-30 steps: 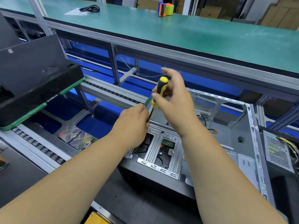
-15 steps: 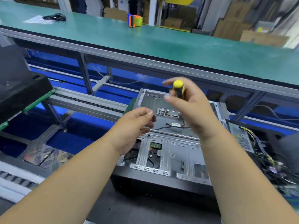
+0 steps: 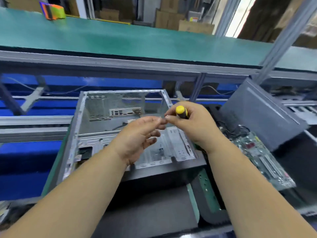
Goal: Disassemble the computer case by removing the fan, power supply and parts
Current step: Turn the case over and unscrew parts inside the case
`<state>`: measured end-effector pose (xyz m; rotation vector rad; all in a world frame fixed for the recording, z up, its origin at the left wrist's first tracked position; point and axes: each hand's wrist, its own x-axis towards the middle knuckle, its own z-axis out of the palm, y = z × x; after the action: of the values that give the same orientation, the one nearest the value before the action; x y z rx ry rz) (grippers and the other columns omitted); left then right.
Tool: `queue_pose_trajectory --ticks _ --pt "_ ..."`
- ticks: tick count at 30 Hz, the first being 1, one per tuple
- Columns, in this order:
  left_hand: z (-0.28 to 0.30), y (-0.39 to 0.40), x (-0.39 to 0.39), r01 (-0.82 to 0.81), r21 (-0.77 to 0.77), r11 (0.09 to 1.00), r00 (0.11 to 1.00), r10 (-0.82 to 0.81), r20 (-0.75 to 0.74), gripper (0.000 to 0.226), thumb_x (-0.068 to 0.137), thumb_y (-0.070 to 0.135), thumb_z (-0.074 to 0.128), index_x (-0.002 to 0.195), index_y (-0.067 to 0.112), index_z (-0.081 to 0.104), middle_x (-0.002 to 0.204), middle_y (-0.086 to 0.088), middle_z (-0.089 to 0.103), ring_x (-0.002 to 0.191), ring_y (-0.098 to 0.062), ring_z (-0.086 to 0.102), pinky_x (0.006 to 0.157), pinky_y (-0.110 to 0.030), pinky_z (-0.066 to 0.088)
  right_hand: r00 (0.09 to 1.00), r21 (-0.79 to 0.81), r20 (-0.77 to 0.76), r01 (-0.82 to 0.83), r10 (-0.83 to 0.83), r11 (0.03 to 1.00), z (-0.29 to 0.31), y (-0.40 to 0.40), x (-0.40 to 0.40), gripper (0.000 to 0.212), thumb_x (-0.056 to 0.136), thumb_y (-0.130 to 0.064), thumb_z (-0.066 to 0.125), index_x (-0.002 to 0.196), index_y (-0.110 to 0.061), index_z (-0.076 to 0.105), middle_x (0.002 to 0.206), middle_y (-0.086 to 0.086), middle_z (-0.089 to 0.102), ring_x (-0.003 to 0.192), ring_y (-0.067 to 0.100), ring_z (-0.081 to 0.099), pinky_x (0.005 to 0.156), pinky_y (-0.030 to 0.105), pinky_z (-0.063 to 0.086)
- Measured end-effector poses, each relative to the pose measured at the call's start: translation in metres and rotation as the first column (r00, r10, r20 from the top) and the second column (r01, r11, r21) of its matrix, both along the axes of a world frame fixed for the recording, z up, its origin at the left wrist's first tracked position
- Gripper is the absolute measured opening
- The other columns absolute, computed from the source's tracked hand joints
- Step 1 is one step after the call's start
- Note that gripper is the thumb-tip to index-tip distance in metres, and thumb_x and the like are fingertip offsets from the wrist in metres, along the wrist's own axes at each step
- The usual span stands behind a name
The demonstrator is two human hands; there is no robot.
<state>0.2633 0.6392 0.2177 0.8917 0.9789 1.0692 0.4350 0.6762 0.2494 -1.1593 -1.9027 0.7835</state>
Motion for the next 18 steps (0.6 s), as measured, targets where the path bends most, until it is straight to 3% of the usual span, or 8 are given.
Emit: queue_pose_trajectory --ticks 3,5,9,13,15,18 --pt "-0.004 0.002 0.027 -0.044 0.072 0.996 0.952 0.063 -0.3 0.016 0.096 0.029 0.057 0.095 0.023 0.072 0.092 0.008 0.068 0.079 -0.008 0.057 0.075 -0.024 0.043 0.989 -0.046 0.0 0.145 -0.145 0.988 -0.015 0.012 0.046 0.009 0.086 -0.02 0.073 0.08 -0.026 0.07 0.082 -0.006 0.069 0.076 0.009 0.061 0.067 0.022 0.049" --pt "-0.005 0.003 0.046 -0.034 0.127 0.991 0.916 0.082 -0.394 0.014 0.096 0.023 0.057 0.1 0.019 0.07 0.091 0.008 0.067 0.077 -0.005 0.057 0.072 -0.021 0.044 0.975 -0.088 0.05 0.222 -0.219 0.971 -0.029 0.022 0.079 0.006 0.086 -0.021 0.071 0.082 -0.025 0.07 0.08 -0.01 0.068 0.074 0.006 0.06 0.069 0.024 0.047" --pt "-0.003 0.004 0.084 -0.062 0.188 0.98 0.881 0.142 -0.452 0.013 0.095 0.017 0.059 0.095 0.017 0.072 0.089 0.004 0.068 0.072 -0.001 0.056 0.064 -0.01 0.043 0.948 -0.2 0.143 0.308 -0.283 0.93 -0.066 0.036 0.133 0.012 0.086 -0.017 0.07 0.078 -0.026 0.068 0.056 -0.02 0.059 0.056 -0.001 0.048 0.058 0.023 0.037" --pt "-0.005 0.007 0.113 -0.071 0.206 0.976 0.841 0.17 -0.514 0.014 0.094 0.016 0.059 0.093 0.02 0.072 0.094 -0.01 0.066 0.076 -0.009 0.053 0.072 -0.024 0.043 0.959 -0.344 0.221 0.248 -0.179 0.906 -0.097 0.045 0.161 0.019 0.086 -0.007 0.066 0.087 -0.026 0.069 0.078 -0.007 0.066 0.073 0.014 0.057 0.071 0.03 0.046" --pt "-0.008 0.008 0.121 -0.093 0.212 0.973 0.828 0.193 -0.526 0.015 0.094 0.016 0.06 0.091 0.024 0.072 0.089 -0.002 0.065 0.074 -0.005 0.054 0.074 -0.024 0.044 0.964 -0.394 0.227 0.221 -0.138 0.892 -0.106 0.048 0.169 0.024 0.085 -0.007 0.062 0.092 -0.028 0.068 0.081 -0.001 0.066 0.07 0.018 0.055 0.071 0.033 0.048" --pt "-0.013 0.006 0.126 -0.145 0.226 0.963 0.819 0.245 -0.519 0.016 0.093 0.018 0.061 0.088 0.028 0.073 0.083 0.008 0.064 0.072 -0.001 0.055 0.073 -0.017 0.046 0.977 -0.411 0.165 0.193 -0.135 0.891 -0.108 0.053 0.176 0.017 0.083 -0.022 0.061 0.093 -0.034 0.067 0.081 -0.006 0.066 0.066 0.013 0.053 0.064 0.028 0.043"
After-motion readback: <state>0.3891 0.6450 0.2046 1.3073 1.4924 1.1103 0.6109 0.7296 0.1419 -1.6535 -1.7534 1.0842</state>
